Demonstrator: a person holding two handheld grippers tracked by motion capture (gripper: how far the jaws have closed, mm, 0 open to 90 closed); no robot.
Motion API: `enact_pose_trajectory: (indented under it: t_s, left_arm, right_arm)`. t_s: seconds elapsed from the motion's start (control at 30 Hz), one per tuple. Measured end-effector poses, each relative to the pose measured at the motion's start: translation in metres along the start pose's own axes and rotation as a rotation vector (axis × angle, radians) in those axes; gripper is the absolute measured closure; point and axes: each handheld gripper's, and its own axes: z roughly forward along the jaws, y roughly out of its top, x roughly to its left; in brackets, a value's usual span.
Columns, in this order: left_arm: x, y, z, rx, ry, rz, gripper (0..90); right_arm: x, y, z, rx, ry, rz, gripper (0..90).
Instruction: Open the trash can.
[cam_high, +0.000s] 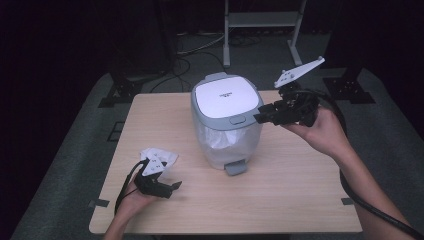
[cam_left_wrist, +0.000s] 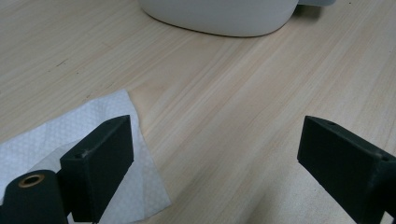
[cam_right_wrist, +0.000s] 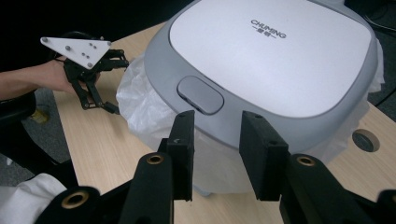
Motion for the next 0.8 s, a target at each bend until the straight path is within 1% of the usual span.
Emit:
enact_pose_trajectory:
  t_s: [0.07, 0.33, 0.47, 0.57, 0.6, 0.73, 0.8]
  left_arm:
    - [0.000, 0.000, 0.000, 0.000, 0.000, 0.000, 9.6]
    - [0.000, 0.000, -0.001, 0.002, -0.001, 0.001, 9.6]
    - [0.000, 0.000, -0.001, 0.003, -0.002, 0.001, 9.6]
    - [0.000, 0.000, -0.001, 0.003, -0.002, 0.000, 9.6]
    - [0.000, 0.000, -0.001, 0.003, -0.001, 0.001, 9.5]
    - [0.001, -0.001, -0.001, 0.004, -0.001, 0.001, 9.5]
    - [0.001, -0.001, -0.001, 0.004, -0.001, 0.001, 9.5]
  right_arm:
    - [0.001, 0.005, 0.005, 0.008, 0.006, -0.002, 65.1]
    - [0.003, 0.015, 0.018, 0.032, 0.018, -0.018, 67.9]
    - [0.003, 0.018, 0.023, 0.041, 0.021, -0.022, 68.2]
    - [0.004, 0.020, 0.028, 0.044, 0.025, -0.018, 70.1]
    - [0.004, 0.020, 0.030, 0.047, 0.030, -0.023, 72.0]
    - [0.003, 0.022, 0.037, 0.052, 0.038, -0.027, 74.8]
    - [0.004, 0.022, 0.037, 0.055, 0.039, -0.023, 74.8]
